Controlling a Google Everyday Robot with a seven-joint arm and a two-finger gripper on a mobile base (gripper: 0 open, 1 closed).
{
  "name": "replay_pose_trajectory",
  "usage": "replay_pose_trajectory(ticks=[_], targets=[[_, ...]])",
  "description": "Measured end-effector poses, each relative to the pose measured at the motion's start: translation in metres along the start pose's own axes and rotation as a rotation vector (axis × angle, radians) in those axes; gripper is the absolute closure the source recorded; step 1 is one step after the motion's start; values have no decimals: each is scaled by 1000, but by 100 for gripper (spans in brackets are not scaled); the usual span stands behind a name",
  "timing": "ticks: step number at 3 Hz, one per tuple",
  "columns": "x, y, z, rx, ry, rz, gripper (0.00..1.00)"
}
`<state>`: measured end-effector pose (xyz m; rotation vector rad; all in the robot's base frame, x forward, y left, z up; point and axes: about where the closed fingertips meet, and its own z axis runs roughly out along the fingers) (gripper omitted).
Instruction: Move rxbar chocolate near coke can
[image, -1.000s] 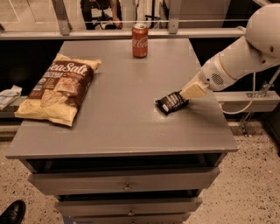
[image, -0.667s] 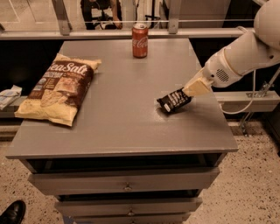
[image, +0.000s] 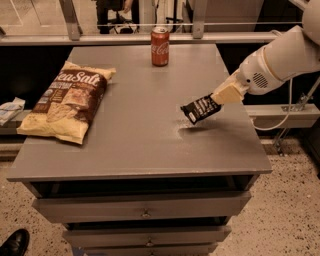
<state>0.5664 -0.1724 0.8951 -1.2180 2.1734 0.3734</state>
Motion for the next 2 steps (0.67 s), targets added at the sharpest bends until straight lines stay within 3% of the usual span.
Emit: replay_pose_trajectory(ticks=[1, 2], targets=[[-39, -30, -9, 79, -122, -46, 100], [-92, -88, -20, 159, -237, -93, 100]])
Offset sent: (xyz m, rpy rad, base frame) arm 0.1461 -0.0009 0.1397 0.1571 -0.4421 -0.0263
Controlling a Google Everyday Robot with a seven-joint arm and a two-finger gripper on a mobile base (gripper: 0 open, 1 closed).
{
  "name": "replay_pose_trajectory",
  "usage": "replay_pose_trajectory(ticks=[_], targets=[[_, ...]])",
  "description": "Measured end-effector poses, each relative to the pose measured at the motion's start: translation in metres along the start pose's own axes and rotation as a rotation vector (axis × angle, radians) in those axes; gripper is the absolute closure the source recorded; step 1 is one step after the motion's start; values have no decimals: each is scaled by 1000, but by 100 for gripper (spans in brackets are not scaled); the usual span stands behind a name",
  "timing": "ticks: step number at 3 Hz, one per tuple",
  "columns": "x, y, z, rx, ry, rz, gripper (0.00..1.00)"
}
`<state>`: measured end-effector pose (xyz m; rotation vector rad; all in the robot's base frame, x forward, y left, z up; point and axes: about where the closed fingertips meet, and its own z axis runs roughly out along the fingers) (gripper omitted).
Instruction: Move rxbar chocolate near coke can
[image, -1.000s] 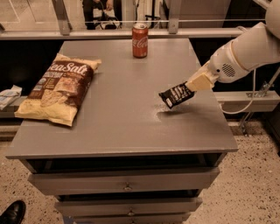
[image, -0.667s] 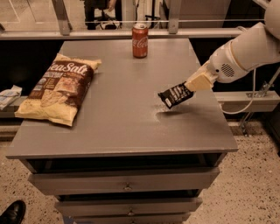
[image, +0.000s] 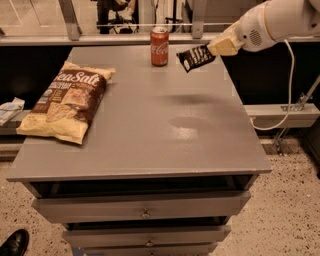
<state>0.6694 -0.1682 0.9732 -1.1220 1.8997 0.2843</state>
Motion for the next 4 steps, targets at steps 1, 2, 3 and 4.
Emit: replay_pose_trajectory(ticks=[1, 2, 3, 4], targets=[[-31, -46, 54, 9, -32, -22, 100], [-42, -60, 97, -2, -32, -27, 100], [-40, -66, 133, -9, -3, -29, 100], [-32, -69, 156, -12, 45, -29, 85]])
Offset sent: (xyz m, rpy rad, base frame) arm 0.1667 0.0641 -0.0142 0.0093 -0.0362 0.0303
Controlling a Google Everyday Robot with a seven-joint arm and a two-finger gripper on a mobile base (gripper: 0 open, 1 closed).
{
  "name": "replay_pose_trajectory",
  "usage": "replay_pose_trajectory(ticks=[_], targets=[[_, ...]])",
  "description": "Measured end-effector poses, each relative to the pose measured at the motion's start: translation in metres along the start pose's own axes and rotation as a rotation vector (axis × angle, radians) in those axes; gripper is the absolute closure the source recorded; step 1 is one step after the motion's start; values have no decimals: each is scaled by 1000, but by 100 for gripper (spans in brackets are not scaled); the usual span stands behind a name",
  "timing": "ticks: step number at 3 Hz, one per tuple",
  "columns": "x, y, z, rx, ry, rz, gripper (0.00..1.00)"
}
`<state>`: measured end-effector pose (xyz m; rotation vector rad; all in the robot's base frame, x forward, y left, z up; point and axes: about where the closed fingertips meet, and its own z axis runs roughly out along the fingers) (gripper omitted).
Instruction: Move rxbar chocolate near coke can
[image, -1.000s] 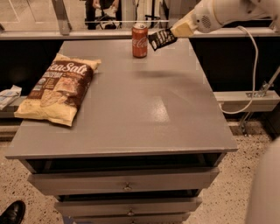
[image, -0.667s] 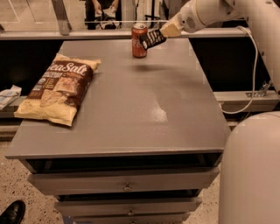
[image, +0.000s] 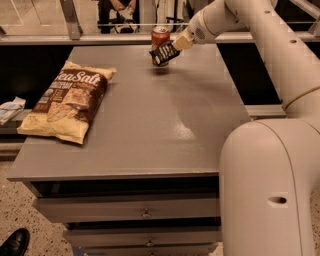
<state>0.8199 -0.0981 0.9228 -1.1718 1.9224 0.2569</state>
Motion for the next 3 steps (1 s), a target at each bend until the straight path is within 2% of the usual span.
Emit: replay_pose_trajectory(ticks=[1, 2, 3], targets=[[11, -2, 13, 0, 41, 4, 61], [26, -5, 18, -1, 78, 8, 22], [32, -7, 18, 0, 89, 8, 1]])
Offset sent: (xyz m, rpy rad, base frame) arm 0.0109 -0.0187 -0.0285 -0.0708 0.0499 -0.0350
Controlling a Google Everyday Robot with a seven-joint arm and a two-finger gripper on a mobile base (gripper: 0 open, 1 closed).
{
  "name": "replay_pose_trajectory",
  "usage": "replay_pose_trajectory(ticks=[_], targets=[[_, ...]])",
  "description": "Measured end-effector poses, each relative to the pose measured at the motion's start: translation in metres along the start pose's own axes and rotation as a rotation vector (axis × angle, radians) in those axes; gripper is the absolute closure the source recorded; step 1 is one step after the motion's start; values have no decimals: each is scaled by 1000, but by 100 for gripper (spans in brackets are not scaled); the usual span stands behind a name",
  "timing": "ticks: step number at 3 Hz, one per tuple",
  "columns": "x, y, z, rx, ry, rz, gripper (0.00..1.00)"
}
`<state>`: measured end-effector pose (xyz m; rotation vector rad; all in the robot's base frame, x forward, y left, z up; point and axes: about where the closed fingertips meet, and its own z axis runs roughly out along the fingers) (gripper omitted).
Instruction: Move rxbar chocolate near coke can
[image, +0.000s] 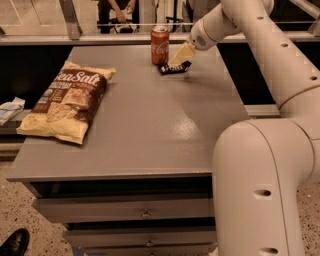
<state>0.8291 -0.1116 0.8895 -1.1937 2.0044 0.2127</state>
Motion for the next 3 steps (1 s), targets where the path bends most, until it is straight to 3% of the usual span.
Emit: replay_pose_trajectory(ticks=[1, 2, 3], targets=[[7, -3, -13, -7, -27, 18, 0], [33, 3, -60, -57, -187, 88, 0], [80, 10, -121, -109, -442, 203, 0]])
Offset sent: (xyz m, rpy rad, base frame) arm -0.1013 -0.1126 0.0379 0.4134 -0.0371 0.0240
